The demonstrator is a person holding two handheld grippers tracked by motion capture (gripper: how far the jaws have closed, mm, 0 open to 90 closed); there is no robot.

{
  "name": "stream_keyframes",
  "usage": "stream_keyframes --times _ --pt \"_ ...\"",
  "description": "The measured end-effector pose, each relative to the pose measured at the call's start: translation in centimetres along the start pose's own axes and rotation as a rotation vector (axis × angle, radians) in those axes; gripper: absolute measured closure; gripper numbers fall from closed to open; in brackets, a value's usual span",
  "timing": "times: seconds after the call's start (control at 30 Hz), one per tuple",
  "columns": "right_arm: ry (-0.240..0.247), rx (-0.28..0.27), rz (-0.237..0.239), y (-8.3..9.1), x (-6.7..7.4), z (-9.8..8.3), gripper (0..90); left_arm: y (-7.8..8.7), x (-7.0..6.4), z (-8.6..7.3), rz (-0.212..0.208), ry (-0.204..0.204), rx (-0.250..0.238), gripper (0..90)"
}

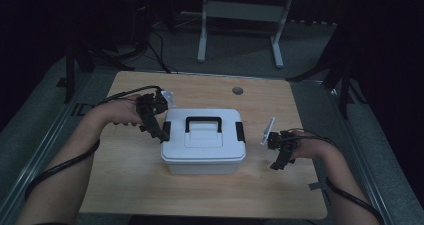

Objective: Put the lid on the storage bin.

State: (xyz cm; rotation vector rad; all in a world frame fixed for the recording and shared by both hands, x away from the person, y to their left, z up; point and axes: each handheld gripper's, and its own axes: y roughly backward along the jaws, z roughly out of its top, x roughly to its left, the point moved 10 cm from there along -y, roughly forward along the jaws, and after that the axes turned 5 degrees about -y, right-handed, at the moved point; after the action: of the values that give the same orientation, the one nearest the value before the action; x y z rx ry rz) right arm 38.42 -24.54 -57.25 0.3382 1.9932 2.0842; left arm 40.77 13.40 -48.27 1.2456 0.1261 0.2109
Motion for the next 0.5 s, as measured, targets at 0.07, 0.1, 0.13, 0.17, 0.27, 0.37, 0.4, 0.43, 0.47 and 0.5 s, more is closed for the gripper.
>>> stream_keyframes --times 0.07,0.1,0.13,0.17,0.27,0.37,0.4,0.43,0.47,0.5 --pt "0.000 -0.001 0.001 -0.1 0.0 0.1 15.9 0.1 -0.1 -0.9 -0.008 0.014 -0.002 1.3" --pt "0.000 -0.001 0.003 -0.1 0.0 0.1 15.9 0.1 -0.1 -1.4 -0.008 0.024 0.001 1.2" --pt "0.000 0.000 0.003 -0.2 0.0 0.1 15.9 0.1 0.0 -1.9 0.003 0.024 0.007 1.3" --pt "0.001 0.001 0.002 -0.2 0.0 0.2 15.9 0.2 -0.1 -2.4 -0.001 0.030 0.004 1.2" --pt "0.001 0.000 0.004 -0.2 0.0 0.2 15.9 0.3 -0.2 -3.6 0.000 0.048 0.012 1.2" --pt "0.000 0.007 0.002 -0.3 0.0 0.2 15.9 0.4 -0.3 -4.7 -0.002 0.066 0.019 1.3" --pt "0.000 0.005 0.004 -0.3 0.0 0.2 15.9 0.4 -0.3 -5.0 -0.001 0.066 0.020 1.3" --pt "-0.001 0.004 0.003 -0.3 0.0 0.3 15.9 0.3 -0.3 -5.3 -0.001 0.069 0.018 1.2" --pt "0.001 0.002 0.003 -0.2 0.0 0.3 15.9 0.3 -0.4 -5.5 -0.002 0.076 0.020 1.3" --pt "0.001 0.000 0.003 -0.2 0.0 0.4 15.9 0.2 -0.4 -5.9 0.003 0.071 0.028 1.2"
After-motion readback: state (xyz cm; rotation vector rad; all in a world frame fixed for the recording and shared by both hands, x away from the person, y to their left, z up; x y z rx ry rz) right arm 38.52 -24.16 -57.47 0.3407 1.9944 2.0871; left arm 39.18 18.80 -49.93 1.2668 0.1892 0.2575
